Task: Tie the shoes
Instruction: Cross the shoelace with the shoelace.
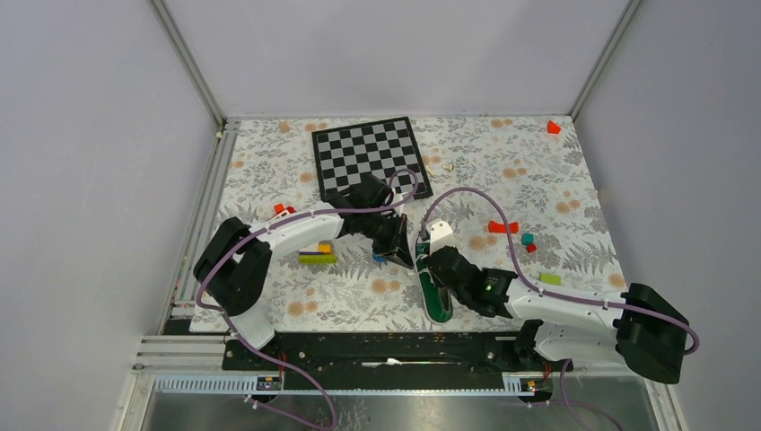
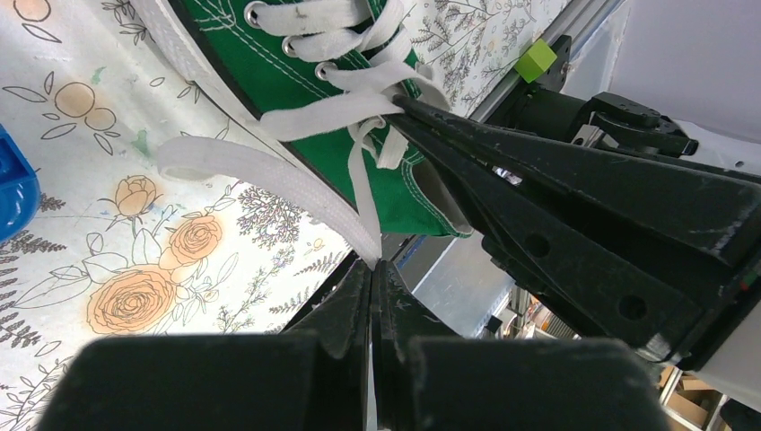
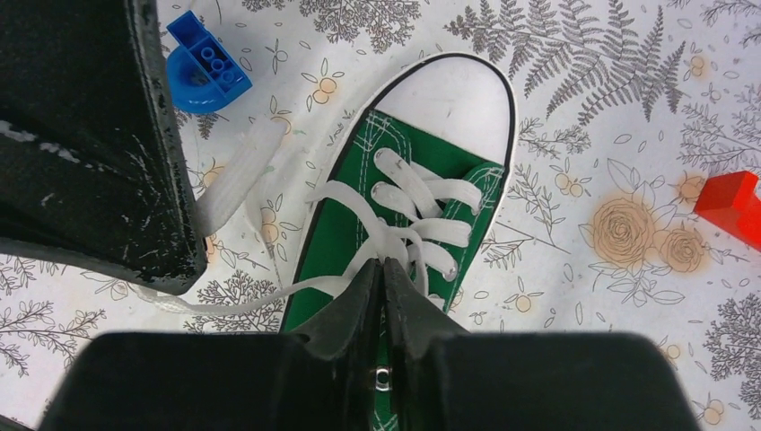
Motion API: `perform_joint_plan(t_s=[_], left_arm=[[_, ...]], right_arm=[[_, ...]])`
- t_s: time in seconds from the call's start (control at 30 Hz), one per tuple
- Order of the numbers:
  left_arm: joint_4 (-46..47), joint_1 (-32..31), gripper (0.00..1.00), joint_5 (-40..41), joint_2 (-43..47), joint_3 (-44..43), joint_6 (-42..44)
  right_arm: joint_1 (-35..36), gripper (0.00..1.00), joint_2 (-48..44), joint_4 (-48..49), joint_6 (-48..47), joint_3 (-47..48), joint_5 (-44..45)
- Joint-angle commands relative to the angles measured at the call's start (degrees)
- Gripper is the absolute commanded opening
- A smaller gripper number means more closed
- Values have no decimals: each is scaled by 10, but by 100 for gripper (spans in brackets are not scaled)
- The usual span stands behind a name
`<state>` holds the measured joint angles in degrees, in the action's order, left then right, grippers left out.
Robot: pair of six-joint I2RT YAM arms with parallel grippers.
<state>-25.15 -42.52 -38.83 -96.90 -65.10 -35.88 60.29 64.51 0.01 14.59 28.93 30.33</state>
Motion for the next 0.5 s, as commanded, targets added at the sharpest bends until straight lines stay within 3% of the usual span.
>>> perform_joint_plan(t_s=[0.0,0.13,0.47], left_arm=[[19,-2,0,-5,17,-6,3],[16,-3,0,-6,12,-13,3],[11,-3,0,-5,6,-23,7]], right_arm=[[-7,12,-21,4,-28,0,10],[-7,23,-30,-36,-20,9,-11],[-8,39,-68,-95,4,23,-33]])
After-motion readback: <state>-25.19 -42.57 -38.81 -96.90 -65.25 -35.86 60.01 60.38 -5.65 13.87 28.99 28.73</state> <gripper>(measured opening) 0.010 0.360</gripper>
